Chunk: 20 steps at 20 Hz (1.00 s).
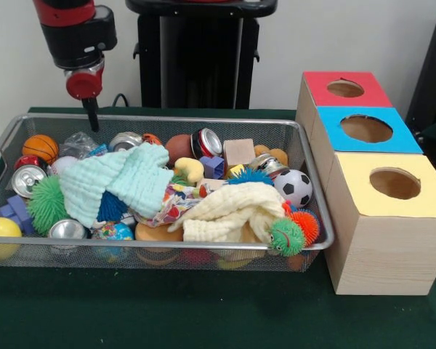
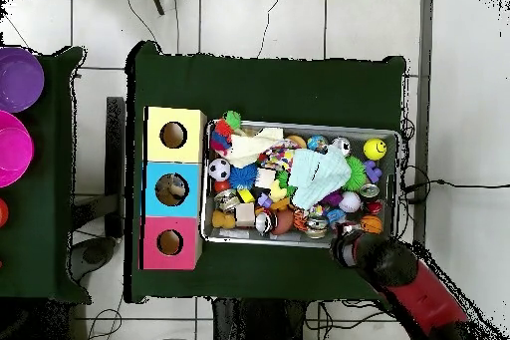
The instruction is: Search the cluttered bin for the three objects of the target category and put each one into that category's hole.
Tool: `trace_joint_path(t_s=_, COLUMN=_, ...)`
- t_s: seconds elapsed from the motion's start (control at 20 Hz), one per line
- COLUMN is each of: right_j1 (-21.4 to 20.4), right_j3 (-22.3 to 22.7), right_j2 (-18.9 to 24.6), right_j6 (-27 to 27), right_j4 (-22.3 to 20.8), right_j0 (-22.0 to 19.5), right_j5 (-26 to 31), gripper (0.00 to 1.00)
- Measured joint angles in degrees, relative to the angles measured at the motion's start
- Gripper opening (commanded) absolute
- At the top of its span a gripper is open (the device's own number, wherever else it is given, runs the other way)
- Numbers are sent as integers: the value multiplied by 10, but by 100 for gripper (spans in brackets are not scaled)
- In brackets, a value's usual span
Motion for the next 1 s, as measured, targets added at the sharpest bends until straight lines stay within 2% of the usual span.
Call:
trace_joint_path(t_s=0.5, right_j1=-38, right_j3=-16, right_j2=-23, right_j6=0, right_j4=0, right_j0=21, right_j5=29, gripper=100)
trace_joint_path(t_s=0.7, right_j1=-55, right_j3=-26, right_j2=-39, right_j6=0, right_j4=0, right_j0=36, right_j5=63, gripper=100)
trace_joint_path(t_s=1.0, right_j1=-61, right_j3=-38, right_j2=-43, right_j6=0, right_j4=0, right_j0=38, right_j5=78, gripper=100)
